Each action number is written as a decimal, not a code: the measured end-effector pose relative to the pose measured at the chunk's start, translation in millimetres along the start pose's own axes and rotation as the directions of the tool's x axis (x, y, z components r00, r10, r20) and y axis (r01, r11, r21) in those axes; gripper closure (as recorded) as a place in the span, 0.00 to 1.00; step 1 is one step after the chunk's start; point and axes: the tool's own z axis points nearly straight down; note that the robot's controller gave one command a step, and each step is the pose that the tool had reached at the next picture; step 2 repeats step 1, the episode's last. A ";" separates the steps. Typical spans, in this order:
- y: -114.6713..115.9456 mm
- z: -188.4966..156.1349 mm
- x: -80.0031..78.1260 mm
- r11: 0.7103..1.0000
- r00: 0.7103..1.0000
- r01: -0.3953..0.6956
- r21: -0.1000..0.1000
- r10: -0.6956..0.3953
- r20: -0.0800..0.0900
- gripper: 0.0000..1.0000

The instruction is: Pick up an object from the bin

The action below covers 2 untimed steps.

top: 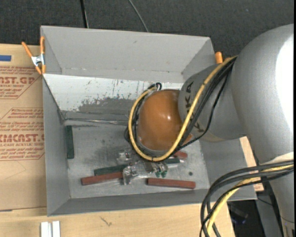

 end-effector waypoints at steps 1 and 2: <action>82.5 -181.7 -12.2 0.998 0.998 -0.064 0.009 0.064 0.000 1.00; 82.5 -181.7 -12.2 0.998 0.998 -0.064 0.009 0.064 0.000 1.00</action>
Offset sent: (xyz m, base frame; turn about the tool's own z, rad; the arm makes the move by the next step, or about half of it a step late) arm 0.0000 0.0000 0.0000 0.0000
